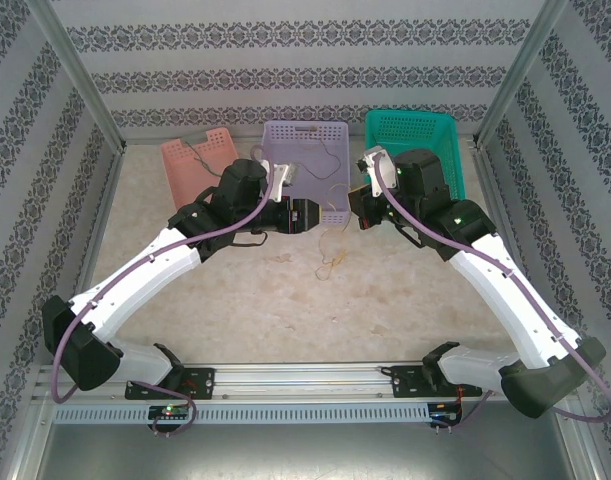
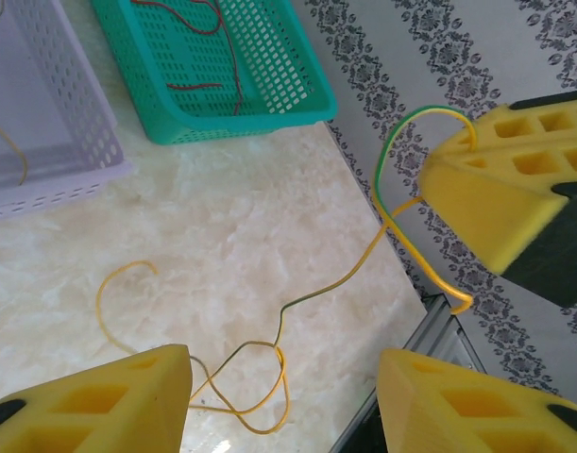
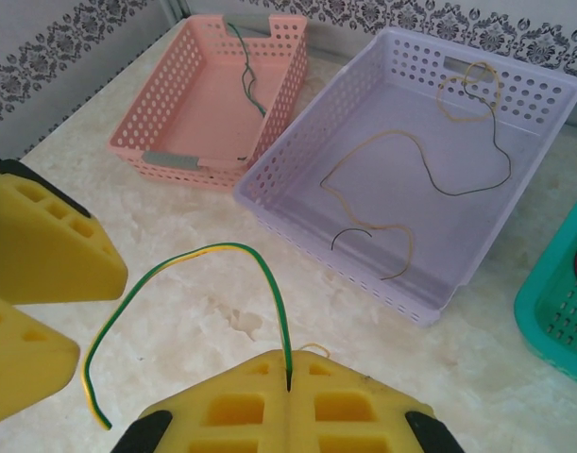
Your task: Untangle the cables
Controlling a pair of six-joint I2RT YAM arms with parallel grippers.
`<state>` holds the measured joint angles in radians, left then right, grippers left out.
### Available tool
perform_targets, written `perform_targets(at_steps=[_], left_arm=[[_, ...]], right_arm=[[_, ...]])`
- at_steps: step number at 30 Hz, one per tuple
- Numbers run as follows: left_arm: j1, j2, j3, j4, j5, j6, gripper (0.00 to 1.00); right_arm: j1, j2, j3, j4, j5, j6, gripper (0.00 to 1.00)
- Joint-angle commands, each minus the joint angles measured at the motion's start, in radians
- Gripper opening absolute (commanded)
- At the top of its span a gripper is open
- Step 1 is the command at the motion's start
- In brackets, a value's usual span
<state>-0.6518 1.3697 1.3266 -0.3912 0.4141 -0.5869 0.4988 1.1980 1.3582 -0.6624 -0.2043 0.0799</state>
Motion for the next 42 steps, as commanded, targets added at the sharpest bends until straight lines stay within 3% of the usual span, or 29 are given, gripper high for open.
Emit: perform_targets(at_steps=[1,10,12,22,28,34,37,39,41,42], left_arm=[[0.031,-0.042,-0.063,0.107,-0.023,-0.083,0.56],[0.03,-0.088,-0.231,0.553,-0.076,-0.682,0.63],[0.007,-0.086,-0.239,0.595,-0.11,-0.756,0.63],[-0.054,-0.021,-0.1,0.403,-0.148,-0.717,0.62],[-0.054,0.014,-0.023,0.177,-0.179,-0.654,0.6],[-0.053,0.066,0.011,0.239,-0.169,-0.669,0.6],[-0.053,0.095,0.039,0.254,-0.161,-0.663,0.46],[-0.052,0.111,0.07,0.218,-0.162,-0.64,0.29],[-0.051,0.111,0.108,0.162,-0.186,-0.599,0.03],[-0.048,0.107,0.128,0.13,-0.204,-0.576,0.0]], right_arm=[[-0.011,-0.009,-0.007,0.0,-0.029,0.02,0.0],[-0.032,0.013,0.013,0.002,-0.07,0.07,0.0],[-0.034,0.027,0.024,-0.005,-0.068,0.086,0.0],[-0.049,0.118,0.076,-0.025,-0.093,0.298,0.0],[-0.057,0.15,0.104,-0.022,-0.138,0.374,0.0],[-0.051,0.157,0.101,-0.013,-0.169,0.392,0.0],[-0.048,0.154,0.084,-0.004,-0.174,0.396,0.0],[-0.048,0.147,0.074,0.006,-0.177,0.4,0.0],[-0.048,0.136,0.063,0.01,-0.172,0.396,0.0],[-0.049,0.132,0.06,0.008,-0.17,0.391,0.0]])
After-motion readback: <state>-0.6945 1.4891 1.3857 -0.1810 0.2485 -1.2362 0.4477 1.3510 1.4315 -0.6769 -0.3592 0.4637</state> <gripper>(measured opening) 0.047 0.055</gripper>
